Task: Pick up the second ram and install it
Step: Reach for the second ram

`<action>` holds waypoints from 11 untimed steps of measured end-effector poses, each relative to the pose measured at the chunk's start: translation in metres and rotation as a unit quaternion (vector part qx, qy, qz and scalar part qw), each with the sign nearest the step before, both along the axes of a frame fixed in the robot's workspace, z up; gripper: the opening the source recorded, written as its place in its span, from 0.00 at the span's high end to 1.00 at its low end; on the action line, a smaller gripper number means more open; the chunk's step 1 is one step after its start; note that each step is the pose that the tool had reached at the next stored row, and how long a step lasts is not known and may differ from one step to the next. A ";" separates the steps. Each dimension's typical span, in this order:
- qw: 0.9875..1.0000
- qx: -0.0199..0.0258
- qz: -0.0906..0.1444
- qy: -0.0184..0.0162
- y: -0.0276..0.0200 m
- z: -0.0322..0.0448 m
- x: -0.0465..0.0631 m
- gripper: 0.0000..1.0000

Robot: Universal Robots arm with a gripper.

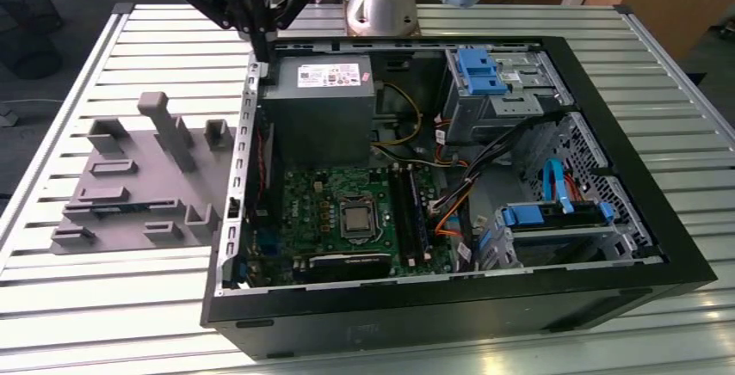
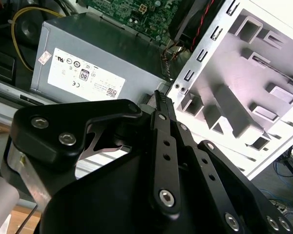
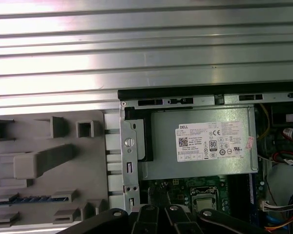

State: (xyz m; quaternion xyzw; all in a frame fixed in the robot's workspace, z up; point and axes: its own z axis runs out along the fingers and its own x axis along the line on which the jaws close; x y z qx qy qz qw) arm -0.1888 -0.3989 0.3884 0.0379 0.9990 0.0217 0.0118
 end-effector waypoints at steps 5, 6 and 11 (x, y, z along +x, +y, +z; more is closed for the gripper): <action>1.000 0.000 0.000 0.000 0.0000 -0.0003 -0.003 0.89; 1.000 0.000 0.000 0.000 0.0000 -0.0004 -0.003 0.89; 1.000 0.000 0.000 0.000 0.0000 -0.0009 -0.008 0.89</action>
